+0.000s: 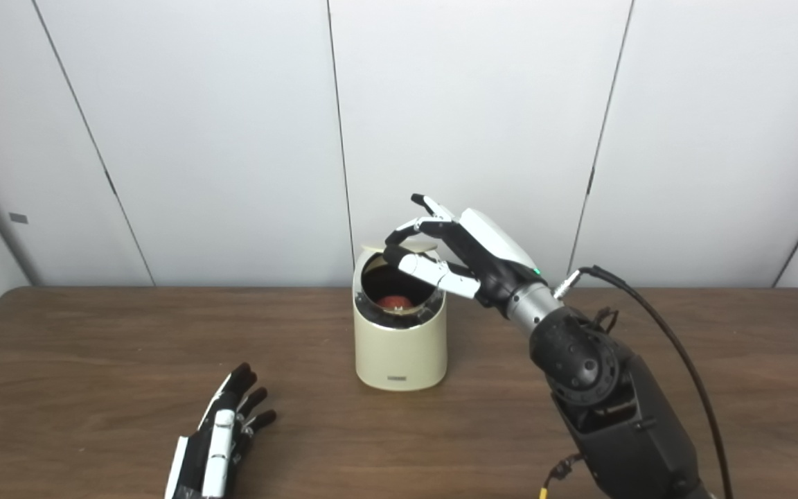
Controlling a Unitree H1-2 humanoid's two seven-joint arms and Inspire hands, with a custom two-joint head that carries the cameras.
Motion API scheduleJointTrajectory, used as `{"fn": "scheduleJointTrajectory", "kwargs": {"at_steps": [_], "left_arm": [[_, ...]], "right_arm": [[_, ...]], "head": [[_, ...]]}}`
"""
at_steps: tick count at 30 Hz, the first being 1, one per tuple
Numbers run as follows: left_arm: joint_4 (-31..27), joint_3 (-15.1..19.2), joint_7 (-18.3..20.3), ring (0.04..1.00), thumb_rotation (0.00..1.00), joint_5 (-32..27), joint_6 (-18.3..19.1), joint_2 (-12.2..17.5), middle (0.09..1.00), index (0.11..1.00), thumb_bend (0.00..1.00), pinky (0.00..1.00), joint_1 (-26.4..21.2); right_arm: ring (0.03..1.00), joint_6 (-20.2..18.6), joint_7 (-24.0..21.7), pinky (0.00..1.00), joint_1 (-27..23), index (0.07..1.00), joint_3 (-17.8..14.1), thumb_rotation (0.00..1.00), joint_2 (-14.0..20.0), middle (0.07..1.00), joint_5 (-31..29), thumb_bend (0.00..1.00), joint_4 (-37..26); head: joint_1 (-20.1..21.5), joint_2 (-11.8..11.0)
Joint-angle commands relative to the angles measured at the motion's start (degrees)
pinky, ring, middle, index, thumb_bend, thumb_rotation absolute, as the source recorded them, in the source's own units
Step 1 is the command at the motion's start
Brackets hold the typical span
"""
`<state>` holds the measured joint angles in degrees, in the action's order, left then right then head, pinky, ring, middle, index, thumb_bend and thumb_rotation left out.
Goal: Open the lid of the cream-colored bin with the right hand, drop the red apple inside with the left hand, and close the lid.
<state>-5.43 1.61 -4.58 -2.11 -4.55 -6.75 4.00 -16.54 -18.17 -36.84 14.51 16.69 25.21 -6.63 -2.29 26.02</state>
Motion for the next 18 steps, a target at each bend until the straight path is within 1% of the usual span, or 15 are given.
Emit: {"fn": "scheduleJointTrajectory", "kwargs": {"at_steps": [1, 6, 10, 11, 13, 16, 18], "left_arm": [[2.1, -0.5, 0.0, 0.888, 0.83, 0.1, -1.0, -0.6, 0.928, 0.924, 0.54, 0.79, 1.0], [1.6, -0.5, 0.1, 0.886, 0.81, -0.2, -0.8, -0.7, 0.926, 0.92, 0.53, 0.79, 1.1], [1.4, -0.7, 0.0, 0.891, 0.82, 0.3, -1.0, -0.6, 0.931, 0.925, 0.54, 0.8, 1.4], [1.4, -0.6, 0.0, 0.89, 0.82, 0.2, -1.0, -0.6, 0.929, 0.923, 0.54, 0.79, 1.4], [1.2, -0.6, -0.1, 0.886, 0.8, 0.1, -1.0, -0.7, 0.927, 0.924, 0.54, 0.79, 1.4], [1.3, -0.6, -0.1, 0.883, 0.8, 0.5, -1.3, -0.6, 0.924, 0.928, 0.54, 0.79, 1.3], [1.5, -0.7, 0.0, 0.882, 0.79, 0.6, -1.8, -0.5, 0.925, 0.931, 0.53, 0.79, 1.3]], "right_arm": [[1.0, 1.1, 0.5, 1.0, -1.6, 0.711, -1.1, 1.0, 0.6, 0.997, -0.2, 0.53, -1.4], [1.0, 0.5, 0.7, 1.0, -1.4, 0.721, -1.9, 1.0, 0.3, 0.989, -0.7, 0.51, -0.6], [1.0, 0.7, 0.6, 1.0, -0.7, 0.72, -2.0, 1.0, 0.3, 0.991, -0.8, 0.5, -0.7], [1.0, 0.7, 0.6, 0.99, -0.5, 0.718, -1.8, 1.0, 0.4, 0.99, -0.5, 0.51, -0.8], [1.0, 0.6, 0.6, 0.98, 0.1, 0.71, -1.6, 1.0, 0.4, 0.991, -0.2, 0.55, -0.9], [1.0, 0.2, 0.5, 0.99, 0.7, 0.712, -1.3, 1.0, 0.1, 0.996, 0.3, 0.6, -0.9], [1.0, 0.5, 0.4, 1.0, 1.0, 0.717, -0.9, 1.0, 0.2, 0.998, 0.6, 0.62, -0.8]], "head": [[0.0, 0.0], [-0.1, 0.2], [-0.2, 0.4], [-0.2, 0.4], [-0.1, 0.8], [-0.1, 0.8], [-0.1, 1.1]]}}
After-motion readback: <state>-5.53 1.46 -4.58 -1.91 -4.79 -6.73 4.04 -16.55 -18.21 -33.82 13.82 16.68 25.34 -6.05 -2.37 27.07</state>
